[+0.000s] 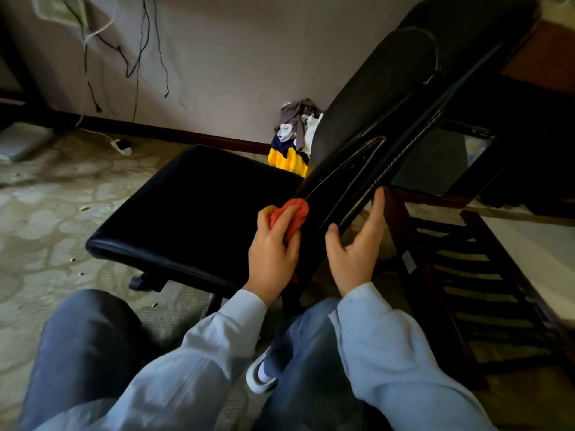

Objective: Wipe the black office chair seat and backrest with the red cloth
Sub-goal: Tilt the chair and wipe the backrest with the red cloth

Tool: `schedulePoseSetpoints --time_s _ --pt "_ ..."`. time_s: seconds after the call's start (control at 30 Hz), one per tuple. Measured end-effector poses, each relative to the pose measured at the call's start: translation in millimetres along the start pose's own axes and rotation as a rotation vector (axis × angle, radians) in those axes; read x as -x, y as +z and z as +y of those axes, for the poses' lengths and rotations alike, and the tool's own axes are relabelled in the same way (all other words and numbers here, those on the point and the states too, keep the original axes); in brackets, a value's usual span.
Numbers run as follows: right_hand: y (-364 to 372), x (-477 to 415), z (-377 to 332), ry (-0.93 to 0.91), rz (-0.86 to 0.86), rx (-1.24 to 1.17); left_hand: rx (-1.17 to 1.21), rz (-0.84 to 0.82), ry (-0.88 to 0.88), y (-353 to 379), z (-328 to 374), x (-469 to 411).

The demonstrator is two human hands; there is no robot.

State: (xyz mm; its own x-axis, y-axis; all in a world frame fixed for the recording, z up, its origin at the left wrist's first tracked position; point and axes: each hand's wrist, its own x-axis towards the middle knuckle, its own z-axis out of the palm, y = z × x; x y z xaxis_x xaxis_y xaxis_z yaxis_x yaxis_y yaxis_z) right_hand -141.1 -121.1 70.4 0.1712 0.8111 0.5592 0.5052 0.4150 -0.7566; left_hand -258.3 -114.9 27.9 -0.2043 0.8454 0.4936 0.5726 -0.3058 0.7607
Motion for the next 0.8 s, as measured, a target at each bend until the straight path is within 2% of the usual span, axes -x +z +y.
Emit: schedulePoseSetpoints --time_s 0.17,0.27,0.33,0.43,0.57,0.7,0.8 --pt "3 3 1 0.090 -0.037 -0.071 0.025 -0.070 -0.191 2 -28 28" --pt "8 7 5 0.198 -0.051 -0.155 0.074 -0.027 -0.279 -1 -24 30" --pt "12 11 10 0.254 -0.081 -0.192 0.170 0.050 -0.254 -2 -13 27" --pt "13 13 16 0.311 -0.127 -0.225 0.275 0.162 -0.115 -1 8 10" --pt "7 12 20 0.287 -0.152 -0.214 0.204 0.153 0.043 8 20 -14" --pt "7 13 20 0.277 -0.170 -0.217 0.165 0.144 0.010 21 3 -5" --pt "9 13 20 0.307 -0.173 -0.208 0.111 0.120 -0.078 29 -18 19"
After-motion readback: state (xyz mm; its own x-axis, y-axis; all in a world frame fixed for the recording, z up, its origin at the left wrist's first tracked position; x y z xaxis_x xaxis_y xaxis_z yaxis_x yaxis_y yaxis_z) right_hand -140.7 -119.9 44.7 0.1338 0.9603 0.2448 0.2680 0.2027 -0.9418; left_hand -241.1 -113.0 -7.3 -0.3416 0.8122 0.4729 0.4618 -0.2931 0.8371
